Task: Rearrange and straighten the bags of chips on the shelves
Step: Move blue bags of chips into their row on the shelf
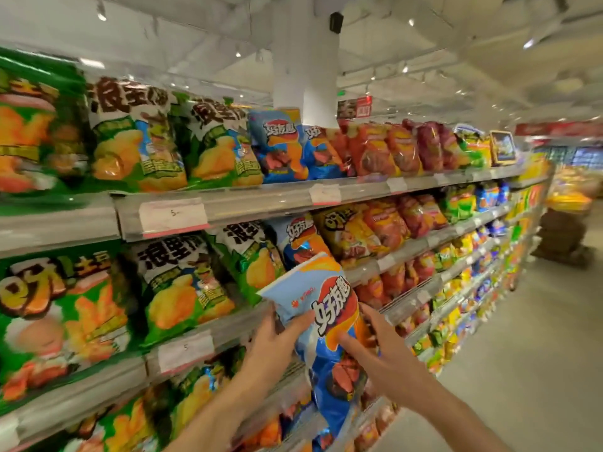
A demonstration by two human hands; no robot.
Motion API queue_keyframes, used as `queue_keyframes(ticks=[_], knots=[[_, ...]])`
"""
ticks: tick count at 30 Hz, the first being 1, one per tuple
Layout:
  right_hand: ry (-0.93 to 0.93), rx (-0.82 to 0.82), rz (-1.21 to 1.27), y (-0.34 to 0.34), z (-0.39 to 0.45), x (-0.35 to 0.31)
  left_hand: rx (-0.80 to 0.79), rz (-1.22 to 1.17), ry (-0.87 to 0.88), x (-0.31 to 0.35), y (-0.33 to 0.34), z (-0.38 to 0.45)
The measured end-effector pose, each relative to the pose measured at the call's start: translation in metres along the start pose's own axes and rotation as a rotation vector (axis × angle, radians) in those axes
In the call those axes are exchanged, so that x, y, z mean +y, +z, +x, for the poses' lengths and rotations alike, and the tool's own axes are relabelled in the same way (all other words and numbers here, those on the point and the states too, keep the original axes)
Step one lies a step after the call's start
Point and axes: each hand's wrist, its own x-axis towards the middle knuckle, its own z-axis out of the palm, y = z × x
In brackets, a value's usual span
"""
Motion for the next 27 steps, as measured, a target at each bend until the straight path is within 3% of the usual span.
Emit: queue_keyframes(ticks=[10,15,22,27], knots=[[-0.090,-0.035,-0.027,-0.017,0.121,0.030,0.135,0.017,0.045,-0.006,0.017,0.094],[-0.207,-0.141,0.004,-0.003,0.161,0.027,0.394,0.031,0.058,-0.006,0.004,0.103],[-0.319,-0.415,0.047,0.033,0.203,0.014,0.722,0.071,0.114,0.002,-0.007,0.070],[-0.401,-0.435,0.081,0.030,0.219,-0.002,0.881,0.107,0.135,0.003,-0.008,0.046]])
